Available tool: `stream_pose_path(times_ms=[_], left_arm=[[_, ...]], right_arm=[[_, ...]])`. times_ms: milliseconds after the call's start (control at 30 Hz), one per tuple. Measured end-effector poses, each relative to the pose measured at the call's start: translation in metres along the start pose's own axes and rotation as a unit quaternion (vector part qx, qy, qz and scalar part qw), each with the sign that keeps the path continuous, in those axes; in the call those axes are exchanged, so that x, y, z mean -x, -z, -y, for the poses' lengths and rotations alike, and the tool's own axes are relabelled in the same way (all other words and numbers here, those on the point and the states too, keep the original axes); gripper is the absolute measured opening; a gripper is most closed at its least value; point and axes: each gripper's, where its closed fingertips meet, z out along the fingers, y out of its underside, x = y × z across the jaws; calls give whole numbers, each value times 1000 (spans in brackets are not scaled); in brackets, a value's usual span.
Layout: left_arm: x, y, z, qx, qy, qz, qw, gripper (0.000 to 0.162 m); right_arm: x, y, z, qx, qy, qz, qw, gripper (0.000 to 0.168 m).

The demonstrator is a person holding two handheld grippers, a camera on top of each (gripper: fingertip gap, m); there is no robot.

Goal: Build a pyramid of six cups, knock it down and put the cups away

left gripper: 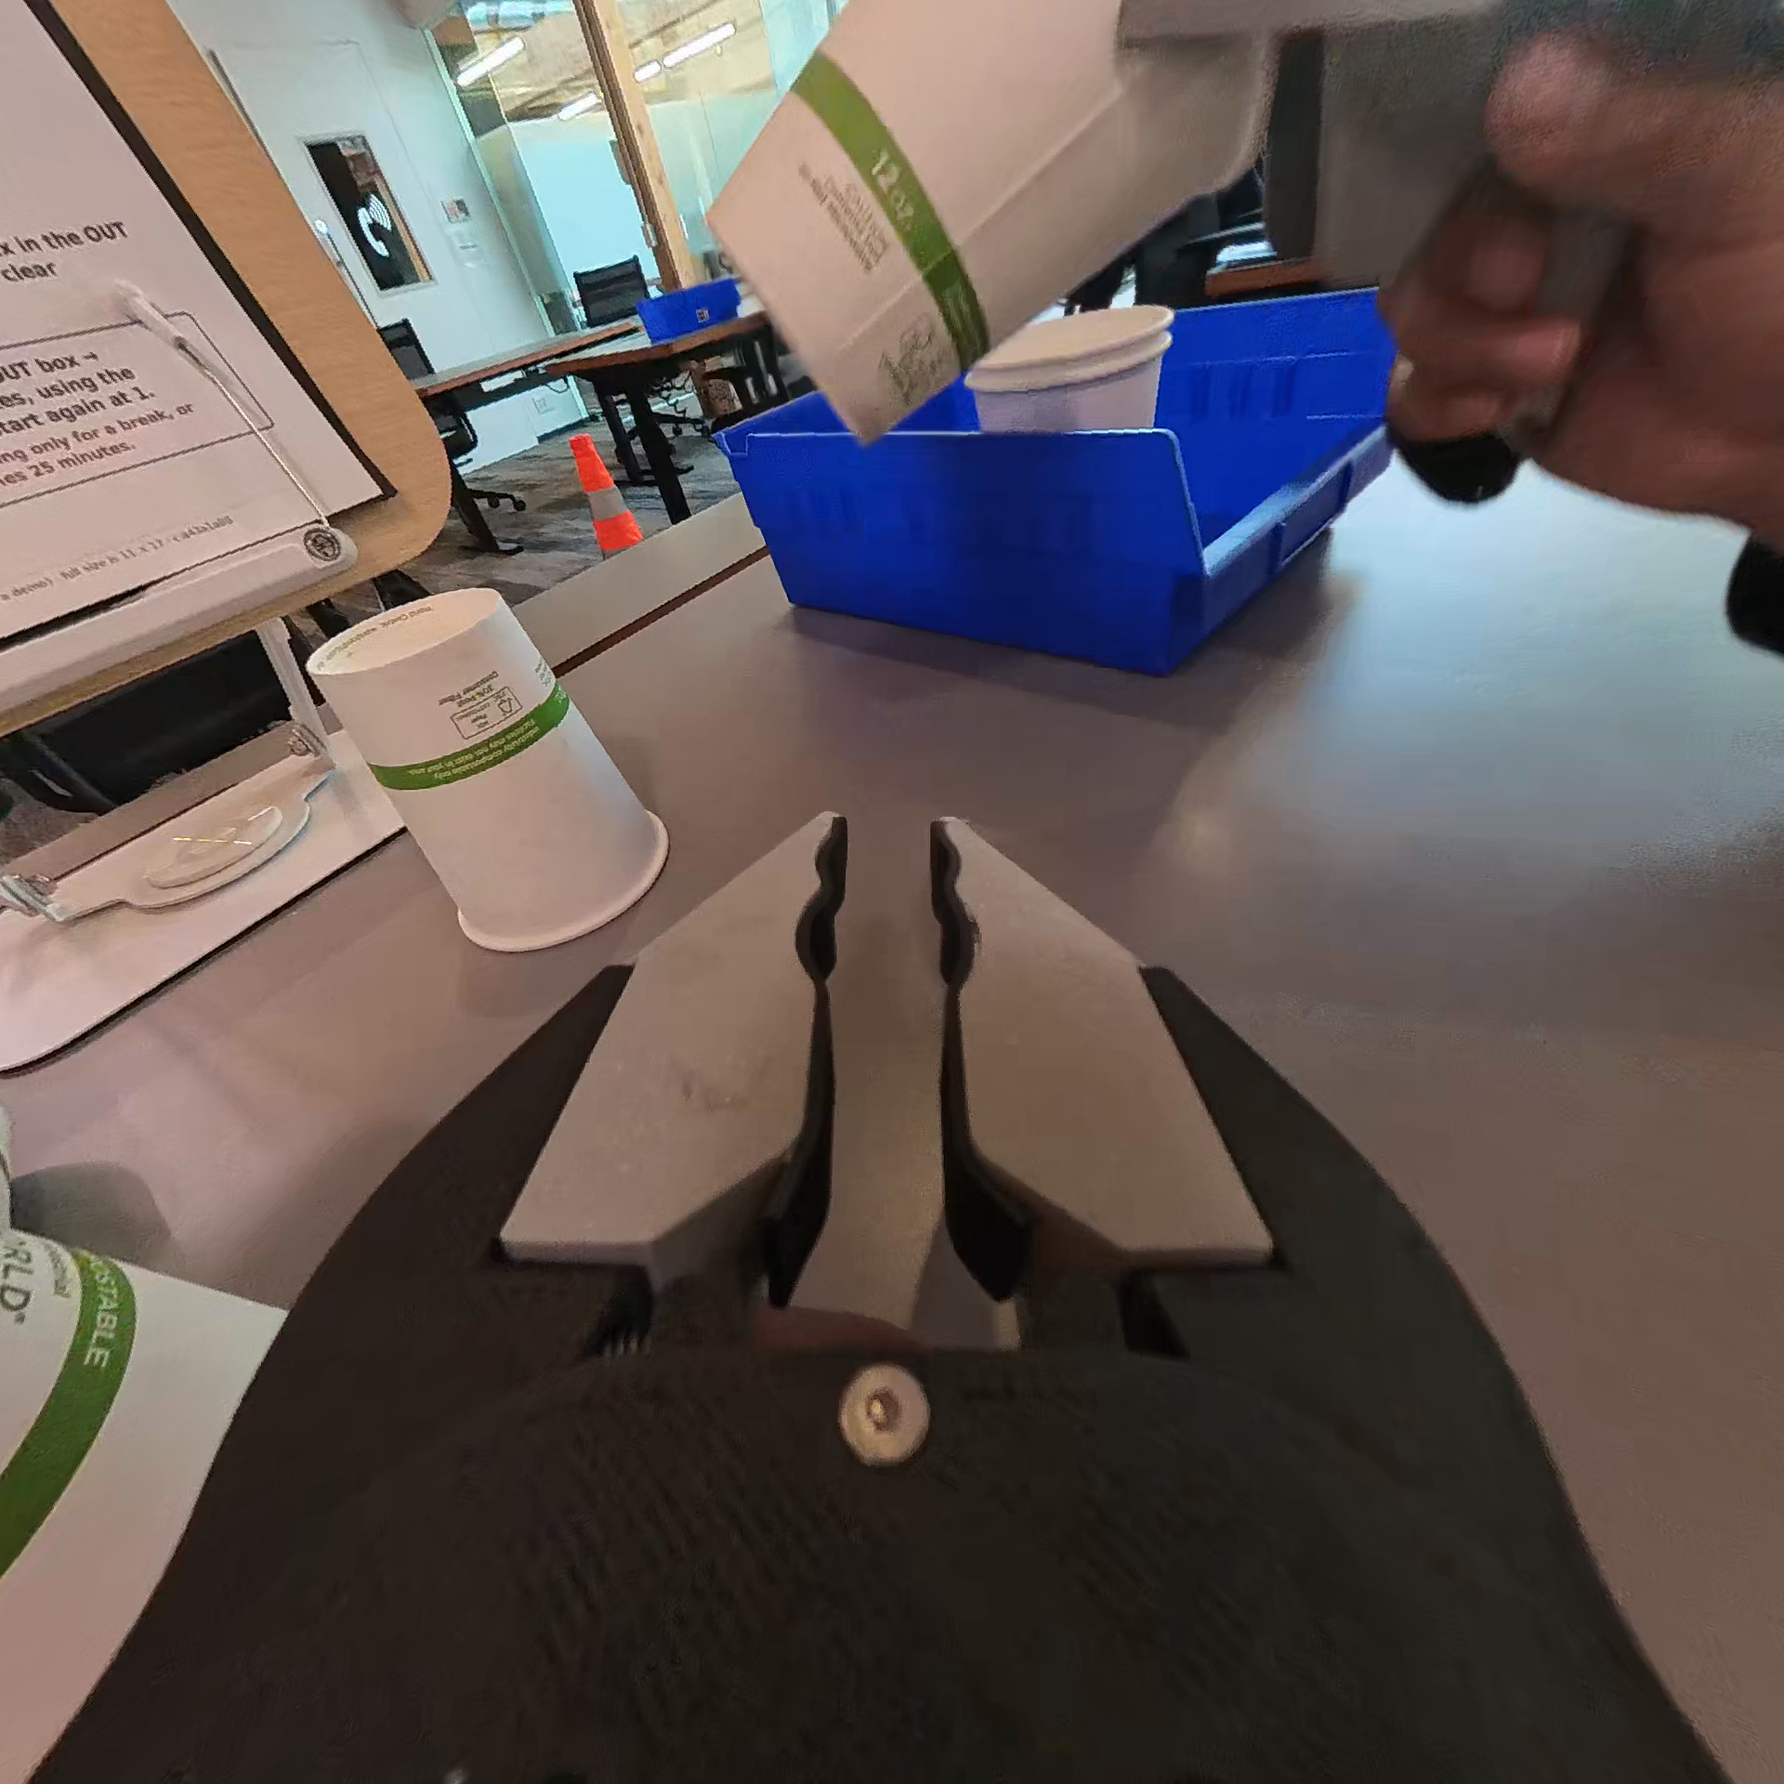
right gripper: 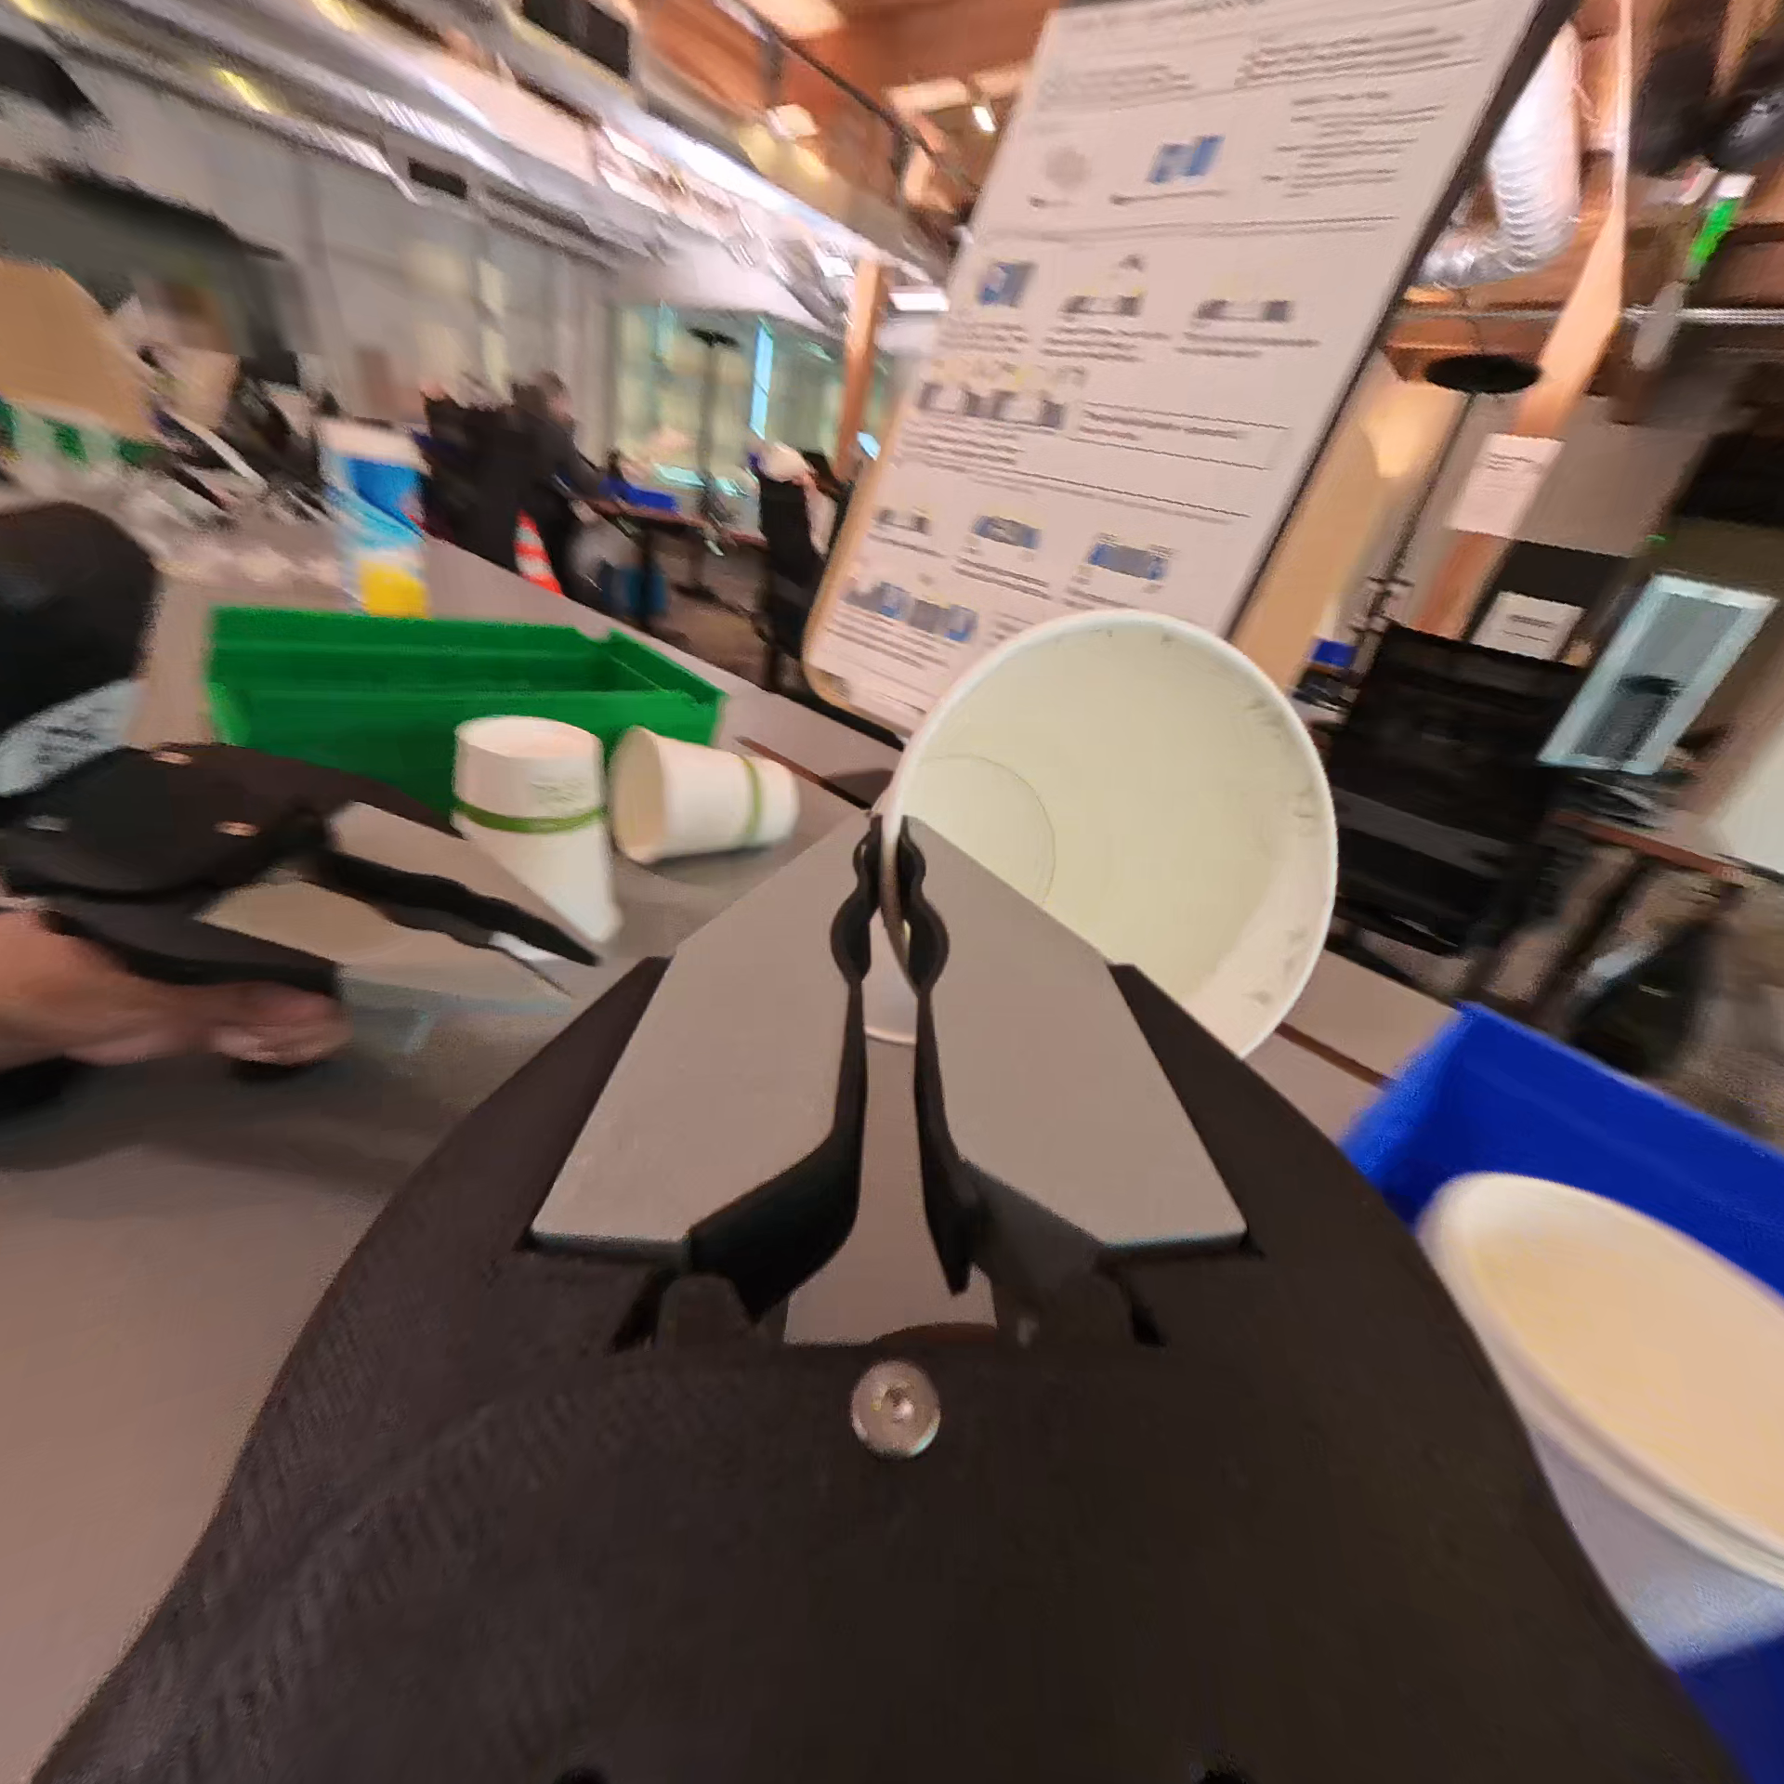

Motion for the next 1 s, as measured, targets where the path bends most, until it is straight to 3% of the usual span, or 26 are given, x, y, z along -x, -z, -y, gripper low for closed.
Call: stream_pose_path(times_ms=[167, 300, 433, 700, 867, 1000], left_arm=[[0, 0, -1, 3, -2, 1, 1000, 14], [-3, -2, -4, 14, -20, 0, 1000, 14], [-3, -3, -8, 27, -54, 15, 998, 12], [-1, -3, -9, 31, -47, 14, 998, 12], [7, -1, -6, 19, -13, 20, 1000, 11], [8, -1, -7, 21, -10, 21, 1000, 11]], right_arm=[[-83, 24, 24, 112, 46, -96, 988, 0], [-122, 39, 28, 217, 51, -102, 969, 0], [-140, 50, 9, 336, 71, -91, 935, 0], [-146, 51, -44, 485, 84, -70, 868, 4], [-155, 36, -31, 446, 112, -123, 880, 19], [-112, 9, 4, 323, 115, -100, 934, 20]])
